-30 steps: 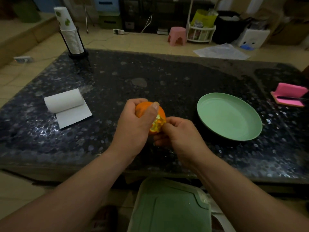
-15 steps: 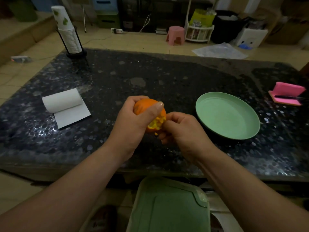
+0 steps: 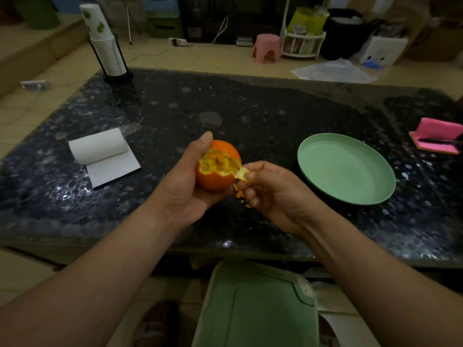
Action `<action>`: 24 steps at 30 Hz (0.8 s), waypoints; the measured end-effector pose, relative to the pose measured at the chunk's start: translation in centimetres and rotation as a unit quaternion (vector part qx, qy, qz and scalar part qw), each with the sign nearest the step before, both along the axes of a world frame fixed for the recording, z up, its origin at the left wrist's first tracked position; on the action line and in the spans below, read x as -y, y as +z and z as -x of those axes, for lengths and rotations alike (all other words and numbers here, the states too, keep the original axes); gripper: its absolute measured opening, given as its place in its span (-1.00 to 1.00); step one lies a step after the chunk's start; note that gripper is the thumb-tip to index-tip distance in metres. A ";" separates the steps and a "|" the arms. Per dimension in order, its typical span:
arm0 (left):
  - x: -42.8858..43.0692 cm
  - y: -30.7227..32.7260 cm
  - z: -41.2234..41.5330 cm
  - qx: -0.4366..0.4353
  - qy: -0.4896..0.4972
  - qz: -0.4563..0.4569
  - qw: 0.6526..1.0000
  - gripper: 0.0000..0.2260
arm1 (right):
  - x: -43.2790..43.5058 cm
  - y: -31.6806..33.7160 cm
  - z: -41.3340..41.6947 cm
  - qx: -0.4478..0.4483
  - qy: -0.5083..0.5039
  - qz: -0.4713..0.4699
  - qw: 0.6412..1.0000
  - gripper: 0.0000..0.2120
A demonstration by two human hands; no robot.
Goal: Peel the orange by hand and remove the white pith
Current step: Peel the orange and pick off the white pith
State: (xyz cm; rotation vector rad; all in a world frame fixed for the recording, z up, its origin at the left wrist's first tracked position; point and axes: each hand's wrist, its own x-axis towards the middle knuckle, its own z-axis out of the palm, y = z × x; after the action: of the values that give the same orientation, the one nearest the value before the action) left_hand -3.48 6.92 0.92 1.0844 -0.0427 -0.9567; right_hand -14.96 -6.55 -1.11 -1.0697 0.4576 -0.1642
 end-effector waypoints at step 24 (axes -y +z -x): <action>-3.0 -0.8 -2.6 -0.071 0.020 -0.015 0.997 -0.34 | -0.1 -3.2 -1.2 -0.160 0.031 0.589 0.792 -0.83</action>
State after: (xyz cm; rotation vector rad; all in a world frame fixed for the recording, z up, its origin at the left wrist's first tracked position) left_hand -0.83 9.89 0.08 1.0374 0.1101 -0.9984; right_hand -13.75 -6.47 -4.32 -2.3774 0.6340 -0.2140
